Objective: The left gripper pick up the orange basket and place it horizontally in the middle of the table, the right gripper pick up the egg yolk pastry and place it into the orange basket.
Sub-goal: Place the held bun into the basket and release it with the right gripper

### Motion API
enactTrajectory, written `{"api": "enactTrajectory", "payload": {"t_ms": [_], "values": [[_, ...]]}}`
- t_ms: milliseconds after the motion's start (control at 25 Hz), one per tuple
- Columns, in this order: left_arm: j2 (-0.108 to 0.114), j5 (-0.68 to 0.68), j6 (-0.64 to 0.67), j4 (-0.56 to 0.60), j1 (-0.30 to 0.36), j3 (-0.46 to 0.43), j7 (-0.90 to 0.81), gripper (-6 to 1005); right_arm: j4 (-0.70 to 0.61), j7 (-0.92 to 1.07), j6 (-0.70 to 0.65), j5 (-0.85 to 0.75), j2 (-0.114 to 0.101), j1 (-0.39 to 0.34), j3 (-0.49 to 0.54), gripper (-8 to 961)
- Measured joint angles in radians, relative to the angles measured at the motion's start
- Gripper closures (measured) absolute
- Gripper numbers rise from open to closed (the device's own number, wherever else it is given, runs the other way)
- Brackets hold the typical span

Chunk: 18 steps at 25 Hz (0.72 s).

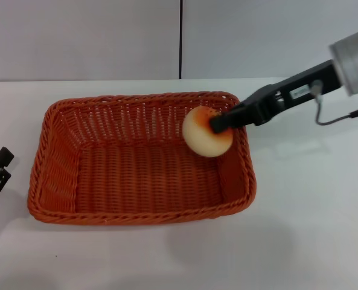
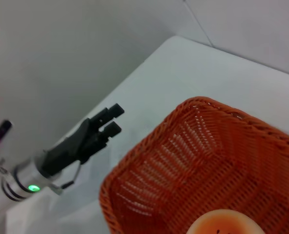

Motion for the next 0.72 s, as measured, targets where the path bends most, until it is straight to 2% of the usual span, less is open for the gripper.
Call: {"api": "enactTrajectory", "payload": {"t_ms": [80, 360, 440, 480, 520, 640, 680, 720], "values": [[0.0, 0.0, 0.0, -0.003, 0.001, -0.001, 0.0, 386, 0.011, -0.051, 0.031, 0.008, 0.013, 0.001, -0.001, 904], [0.001, -0.004, 0.003, -0.004, 0.009, -0.004, -0.003, 385, -0.001, -0.117, 0.028, 0.044, 0.021, -0.012, 0.002, 806], [0.001, -0.004, 0.005, -0.004, 0.009, -0.004, -0.003, 385, -0.042, -0.149, 0.009, 0.078, 0.026, -0.041, 0.002, 716], [0.002, -0.004, 0.01, -0.004, 0.01, -0.004, -0.003, 385, -0.121, -0.183, -0.008, 0.129, 0.037, -0.096, 0.002, 672], [0.002, -0.004, 0.01, -0.004, 0.01, -0.004, -0.003, 385, -0.121, -0.183, -0.008, 0.129, 0.037, -0.096, 0.002, 627], [0.003, -0.004, 0.021, 0.0, 0.017, -0.011, -0.003, 385, -0.288, -0.234, 0.003, 0.231, 0.061, -0.227, 0.0, 498], [0.003, -0.005, 0.029, 0.003, 0.021, -0.02, -0.002, 385, -0.379, -0.291, 0.04, 0.335, 0.067, -0.345, -0.006, 456], [0.003, -0.005, 0.036, 0.004, 0.025, -0.032, -0.001, 385, -0.379, -0.291, 0.04, 0.335, 0.067, -0.345, -0.006, 414]]}}
